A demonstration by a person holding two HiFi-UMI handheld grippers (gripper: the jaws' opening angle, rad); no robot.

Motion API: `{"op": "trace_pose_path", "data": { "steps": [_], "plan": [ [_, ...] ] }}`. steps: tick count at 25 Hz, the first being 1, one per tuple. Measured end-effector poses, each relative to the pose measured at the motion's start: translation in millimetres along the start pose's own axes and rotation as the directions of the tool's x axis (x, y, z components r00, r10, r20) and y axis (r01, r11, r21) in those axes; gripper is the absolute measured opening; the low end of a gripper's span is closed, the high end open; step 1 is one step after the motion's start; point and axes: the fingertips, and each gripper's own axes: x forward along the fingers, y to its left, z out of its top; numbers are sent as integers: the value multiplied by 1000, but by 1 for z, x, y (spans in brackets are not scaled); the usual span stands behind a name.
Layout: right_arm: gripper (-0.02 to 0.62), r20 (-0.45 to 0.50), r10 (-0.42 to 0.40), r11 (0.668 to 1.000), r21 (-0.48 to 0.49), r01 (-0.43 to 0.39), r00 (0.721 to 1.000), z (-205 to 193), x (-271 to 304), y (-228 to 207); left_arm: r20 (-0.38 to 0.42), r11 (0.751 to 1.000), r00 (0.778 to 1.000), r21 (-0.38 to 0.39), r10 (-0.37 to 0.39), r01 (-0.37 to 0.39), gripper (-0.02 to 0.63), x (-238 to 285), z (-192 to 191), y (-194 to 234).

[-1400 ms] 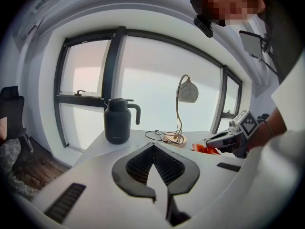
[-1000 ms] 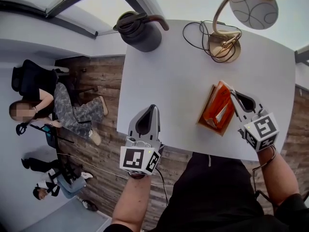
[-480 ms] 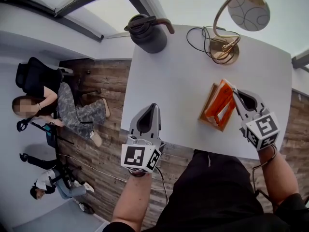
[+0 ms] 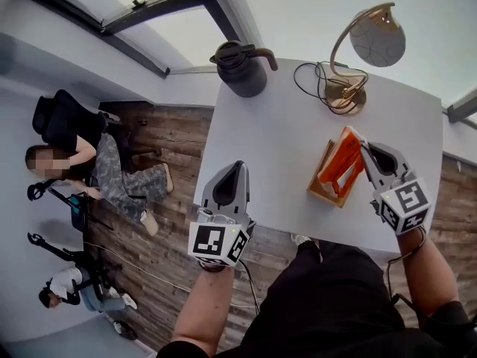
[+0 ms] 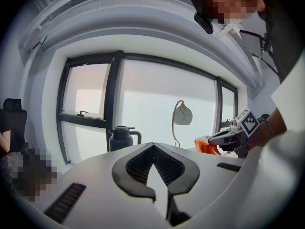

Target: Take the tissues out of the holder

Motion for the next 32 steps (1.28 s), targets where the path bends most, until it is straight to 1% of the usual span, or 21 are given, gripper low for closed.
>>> {"op": "trace_pose_path", "data": {
  "steps": [5,13,18,21,26,32],
  "plan": [
    [23,36,-4,1000,-31,5,999,22,-13,4,33,1000,999,10,3,-4,5,-12,16,-4],
    [23,101,-21,998,-65,27,995,59,-33,10,89,999,996,39,1,-4,5,-33,51,-6],
    [23,136,-35,996,-72,46,990,76,-46,11,105,999,994,47,11,-16,5,-46,66,-1],
    [23,157,-38,996,-77,51,987,86,-51,11,127,998,992,56,16,-23,5,-49,79,0],
    [23,203,-40,994,-90,59,978,108,-58,7,160,997,987,75,-2,-10,5,-54,101,-7],
    [23,260,-45,991,-107,75,965,139,-76,14,193,994,981,109,-15,-7,5,-70,129,-11]
  ]
}}
